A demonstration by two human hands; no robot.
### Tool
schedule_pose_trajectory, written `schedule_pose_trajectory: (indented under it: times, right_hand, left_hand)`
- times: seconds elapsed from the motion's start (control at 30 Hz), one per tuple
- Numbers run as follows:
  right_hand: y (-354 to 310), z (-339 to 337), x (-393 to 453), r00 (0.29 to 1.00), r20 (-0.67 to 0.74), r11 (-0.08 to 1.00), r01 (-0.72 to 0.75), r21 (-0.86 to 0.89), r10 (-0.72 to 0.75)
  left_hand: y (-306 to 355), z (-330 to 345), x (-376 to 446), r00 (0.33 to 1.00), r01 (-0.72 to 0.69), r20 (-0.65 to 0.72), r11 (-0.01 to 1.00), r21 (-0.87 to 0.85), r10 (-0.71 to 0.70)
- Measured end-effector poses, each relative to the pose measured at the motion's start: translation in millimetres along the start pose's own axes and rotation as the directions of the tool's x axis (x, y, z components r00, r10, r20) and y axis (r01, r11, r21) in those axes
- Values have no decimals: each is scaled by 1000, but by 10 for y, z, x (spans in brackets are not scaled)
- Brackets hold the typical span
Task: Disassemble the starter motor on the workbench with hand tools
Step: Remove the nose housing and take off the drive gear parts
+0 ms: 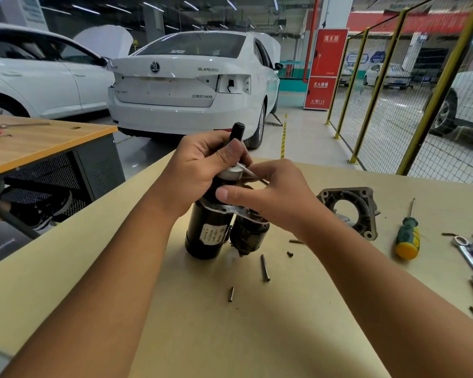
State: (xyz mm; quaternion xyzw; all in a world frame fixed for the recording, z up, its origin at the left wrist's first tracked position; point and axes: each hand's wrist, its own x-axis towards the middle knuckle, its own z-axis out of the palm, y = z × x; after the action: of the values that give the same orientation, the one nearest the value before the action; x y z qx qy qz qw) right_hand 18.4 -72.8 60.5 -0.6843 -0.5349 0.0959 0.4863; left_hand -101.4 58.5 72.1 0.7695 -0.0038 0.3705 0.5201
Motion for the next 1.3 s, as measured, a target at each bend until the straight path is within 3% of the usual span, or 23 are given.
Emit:
schedule_pose_trajectory:
  times: [0.27,0.53,0.87,1.13,1.3]
  right_hand:
    - [522,-4,-274,983,180,997,-39,71,26]
    - [527,211,-337,1000,23,969,11,247,-17]
    - [411,240,-343,976,-219,952,82,296,-16]
    - [419,197,-388,972,-234,943,65,326,14]
    - [395,178,-412,973,-232,950,70,305,3]
  left_hand:
    - [-24,-91,-19,999,24,-39,993,-111,-29]
    - [-44,-187,-31,991,37,-122,990,-135,-54]
    - [-128,-226,-21,983,132,-146,977,168,-108]
    - [-124,-317,-93,983,176,37,983,59,-179]
    - [-175,-291,-84,994,102,37,994,-27,-101]
